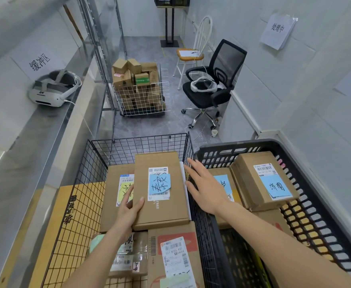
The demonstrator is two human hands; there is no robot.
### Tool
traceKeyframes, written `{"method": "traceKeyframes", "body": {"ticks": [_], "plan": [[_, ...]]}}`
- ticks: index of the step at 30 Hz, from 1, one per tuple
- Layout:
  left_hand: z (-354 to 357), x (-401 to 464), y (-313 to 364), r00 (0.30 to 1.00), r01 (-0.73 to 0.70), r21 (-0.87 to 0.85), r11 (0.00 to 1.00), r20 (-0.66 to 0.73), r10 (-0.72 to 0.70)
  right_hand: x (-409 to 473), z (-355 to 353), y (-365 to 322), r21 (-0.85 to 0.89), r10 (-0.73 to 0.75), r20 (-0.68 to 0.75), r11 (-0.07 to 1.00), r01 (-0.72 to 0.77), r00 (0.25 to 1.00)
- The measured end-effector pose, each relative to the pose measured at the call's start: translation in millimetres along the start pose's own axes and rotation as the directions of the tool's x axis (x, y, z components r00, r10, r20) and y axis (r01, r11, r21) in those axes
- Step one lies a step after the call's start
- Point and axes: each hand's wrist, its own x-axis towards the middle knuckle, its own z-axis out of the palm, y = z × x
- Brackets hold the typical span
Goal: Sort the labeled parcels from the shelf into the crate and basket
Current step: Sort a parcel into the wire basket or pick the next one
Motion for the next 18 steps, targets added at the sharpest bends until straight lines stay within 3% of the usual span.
{"method": "traceKeyframes", "body": {"ticks": [8, 18], "plan": [[12.4, -3.3, -1.3, 0.997, 0.004, 0.033, 0.999, 0.078, -0.007, -0.9, -1.3, 0.0, -0.007, 0.003, 0.003, 1.0, -0.003, 1.0], [-20.9, -44.6, -6.1, 0.974, 0.063, 0.276, 0.959, 0.194, -0.12, -0.6, -2.1, -0.5, -0.003, -0.005, 0.0, 1.0, 0.005, 1.0]]}}
